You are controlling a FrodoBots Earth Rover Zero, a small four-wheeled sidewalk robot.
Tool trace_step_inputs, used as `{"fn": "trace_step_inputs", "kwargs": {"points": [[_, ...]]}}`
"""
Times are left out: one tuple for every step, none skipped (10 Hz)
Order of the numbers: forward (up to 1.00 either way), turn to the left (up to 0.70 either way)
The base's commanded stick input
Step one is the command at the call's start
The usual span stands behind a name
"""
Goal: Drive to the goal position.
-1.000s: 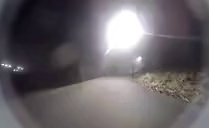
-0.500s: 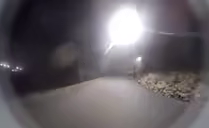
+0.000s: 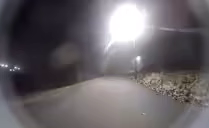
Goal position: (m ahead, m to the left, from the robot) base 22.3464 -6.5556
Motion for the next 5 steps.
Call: {"fn": "trace_step_inputs", "kwargs": {"points": [[1.0,-0.04],[1.0,-0.04],[1.0,-0.04],[1.0,-0.04],[1.0,-0.05]]}}
